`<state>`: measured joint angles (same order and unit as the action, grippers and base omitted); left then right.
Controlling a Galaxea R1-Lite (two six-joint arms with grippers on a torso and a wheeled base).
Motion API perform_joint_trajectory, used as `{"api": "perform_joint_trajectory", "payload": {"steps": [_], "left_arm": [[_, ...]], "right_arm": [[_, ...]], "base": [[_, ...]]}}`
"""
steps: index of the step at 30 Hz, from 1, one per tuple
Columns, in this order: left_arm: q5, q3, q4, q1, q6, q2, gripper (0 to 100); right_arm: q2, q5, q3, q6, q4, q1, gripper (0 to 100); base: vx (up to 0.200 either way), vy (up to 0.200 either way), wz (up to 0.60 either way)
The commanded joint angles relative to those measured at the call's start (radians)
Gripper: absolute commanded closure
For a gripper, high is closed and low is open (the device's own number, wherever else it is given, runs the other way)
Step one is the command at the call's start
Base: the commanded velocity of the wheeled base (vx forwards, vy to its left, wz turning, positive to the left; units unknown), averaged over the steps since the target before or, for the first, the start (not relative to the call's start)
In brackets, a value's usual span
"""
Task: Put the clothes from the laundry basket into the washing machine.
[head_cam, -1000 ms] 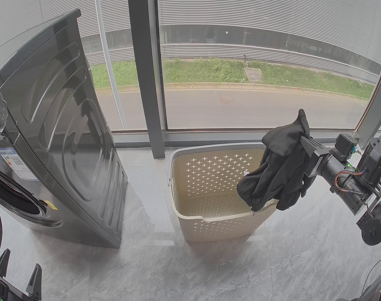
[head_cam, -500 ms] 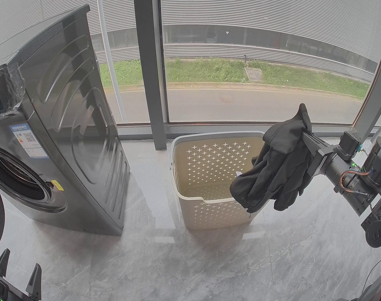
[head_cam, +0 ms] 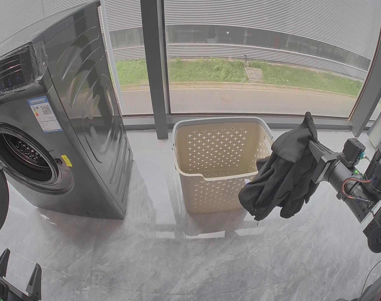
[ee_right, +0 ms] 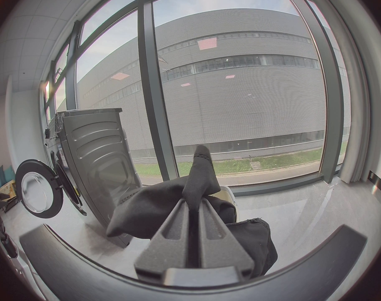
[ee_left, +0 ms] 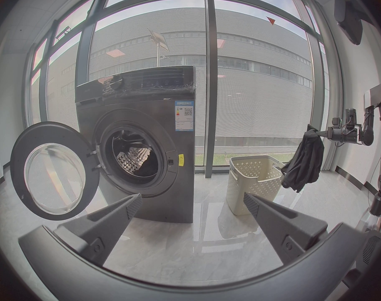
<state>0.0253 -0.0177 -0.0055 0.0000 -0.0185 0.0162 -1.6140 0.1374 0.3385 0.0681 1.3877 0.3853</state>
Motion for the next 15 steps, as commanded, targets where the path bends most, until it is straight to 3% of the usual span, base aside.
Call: {"api": "perform_joint_trajectory", "payload": {"steps": [1,15], "left_arm": [[0.001,0.016,-0.001,0.000,-0.003,-0.016,0],[-0.001,0.016,-0.001,-0.002,-0.004,-0.016,0]], "right_arm": [[-0.014,0.011,0.010,0.001,0.002,-0.002,100],[-0.015,0.002,-0.006,0.006,0.002,0.007,100]], "base": [[0.000,0.200,0.00],[0.000,0.200,0.00]]}}
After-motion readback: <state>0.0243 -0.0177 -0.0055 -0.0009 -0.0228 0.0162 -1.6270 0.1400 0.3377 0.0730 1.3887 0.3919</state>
